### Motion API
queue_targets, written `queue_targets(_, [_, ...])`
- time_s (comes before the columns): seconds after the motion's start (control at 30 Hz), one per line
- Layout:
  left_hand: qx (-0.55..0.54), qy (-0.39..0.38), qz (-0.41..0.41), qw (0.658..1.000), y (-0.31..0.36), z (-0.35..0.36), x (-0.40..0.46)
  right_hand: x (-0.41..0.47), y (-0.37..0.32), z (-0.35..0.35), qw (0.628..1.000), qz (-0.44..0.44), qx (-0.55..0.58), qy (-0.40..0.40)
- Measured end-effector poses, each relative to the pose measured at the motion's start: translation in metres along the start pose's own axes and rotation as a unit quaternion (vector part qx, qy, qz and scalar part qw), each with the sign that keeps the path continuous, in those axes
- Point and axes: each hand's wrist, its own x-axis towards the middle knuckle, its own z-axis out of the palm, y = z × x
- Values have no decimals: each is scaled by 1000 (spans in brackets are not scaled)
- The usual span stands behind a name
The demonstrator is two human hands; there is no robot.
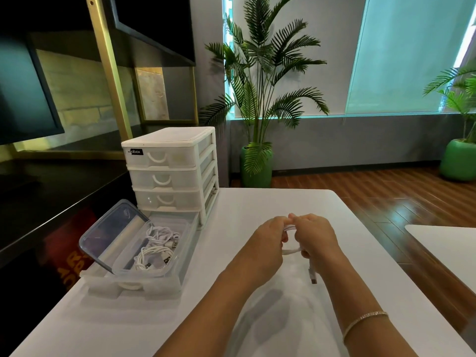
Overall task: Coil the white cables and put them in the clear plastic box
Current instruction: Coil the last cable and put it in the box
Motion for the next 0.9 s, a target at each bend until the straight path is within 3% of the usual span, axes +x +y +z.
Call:
queue_targets(0.13, [12,17,7,1000,-2,1,2,-3,-3,-2,999,0,14,-34])
queue_targets(0.33, [-53,40,-99,993,-15,-12,7,-11,-2,-12,975,-81,41,-202])
queue_targets(0.4, [-112,32,-143,983,-19,-14,8,-11,2,-11,975,-113,23,-191])
queue_targets(0.53, [-264,34,-214,940,-20,-17,12,-9,3,-6,971,-212,-65,-93])
queue_targets(0.63, [-299,48,-227,926,-16,-18,13,-11,2,-5,950,-290,-114,-29])
queue_targets(0.7, [-304,60,-222,925,-15,-17,12,-10,3,-4,938,-318,-135,-24])
queue_targets(0.9, [-279,80,-192,938,-19,-17,10,-13,6,0,927,-281,-233,-80])
